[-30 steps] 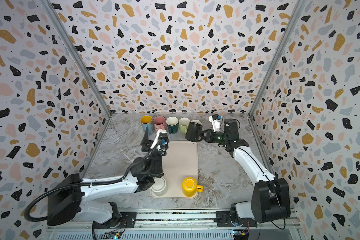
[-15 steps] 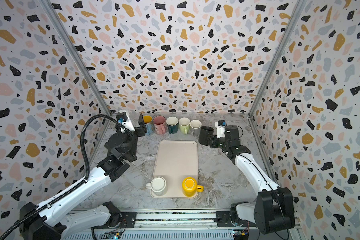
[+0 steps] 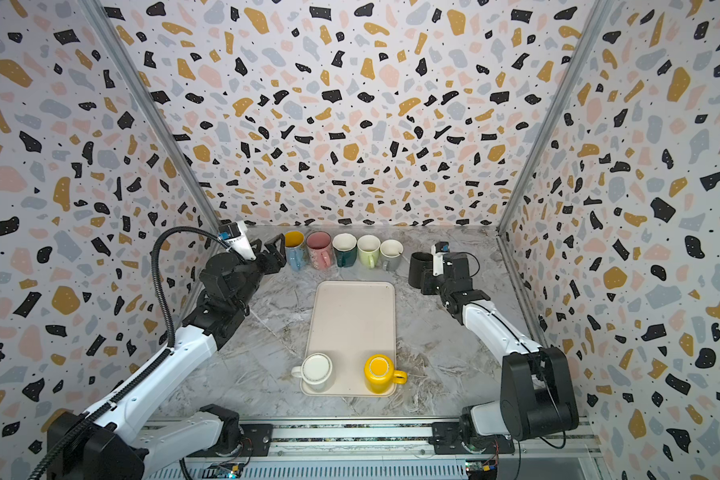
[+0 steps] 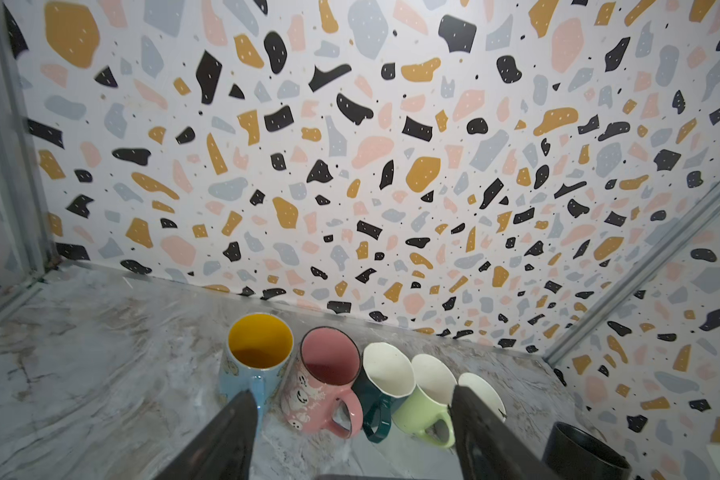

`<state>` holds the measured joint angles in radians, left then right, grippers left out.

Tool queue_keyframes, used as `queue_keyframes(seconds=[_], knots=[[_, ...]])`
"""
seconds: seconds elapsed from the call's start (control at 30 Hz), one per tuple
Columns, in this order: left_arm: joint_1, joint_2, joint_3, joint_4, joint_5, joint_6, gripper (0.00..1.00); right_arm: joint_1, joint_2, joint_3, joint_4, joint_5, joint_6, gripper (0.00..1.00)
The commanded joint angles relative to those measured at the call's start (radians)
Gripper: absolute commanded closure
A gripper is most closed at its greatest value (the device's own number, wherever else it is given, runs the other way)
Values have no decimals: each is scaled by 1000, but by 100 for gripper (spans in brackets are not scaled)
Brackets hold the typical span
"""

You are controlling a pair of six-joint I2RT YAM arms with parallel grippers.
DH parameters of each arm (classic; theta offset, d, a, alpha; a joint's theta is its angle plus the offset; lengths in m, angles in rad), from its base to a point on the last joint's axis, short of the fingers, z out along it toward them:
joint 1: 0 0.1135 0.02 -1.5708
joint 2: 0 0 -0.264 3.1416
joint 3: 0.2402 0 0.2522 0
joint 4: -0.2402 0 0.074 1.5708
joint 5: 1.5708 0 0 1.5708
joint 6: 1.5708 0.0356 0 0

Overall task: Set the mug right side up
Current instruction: 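Lower the black mug beside the grey mug with the right gripper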

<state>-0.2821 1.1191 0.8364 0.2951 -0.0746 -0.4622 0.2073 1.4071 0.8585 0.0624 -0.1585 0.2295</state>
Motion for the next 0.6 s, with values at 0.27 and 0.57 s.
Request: queue_keyframes(seconds=[0.27,0.57], knots=[[98,11,-65,127,267,-144,25,10,76,-9,300,24,-30,100],[102,-2,-79,115,264,-128,25,20,158,-4,391,34,-61,100]])
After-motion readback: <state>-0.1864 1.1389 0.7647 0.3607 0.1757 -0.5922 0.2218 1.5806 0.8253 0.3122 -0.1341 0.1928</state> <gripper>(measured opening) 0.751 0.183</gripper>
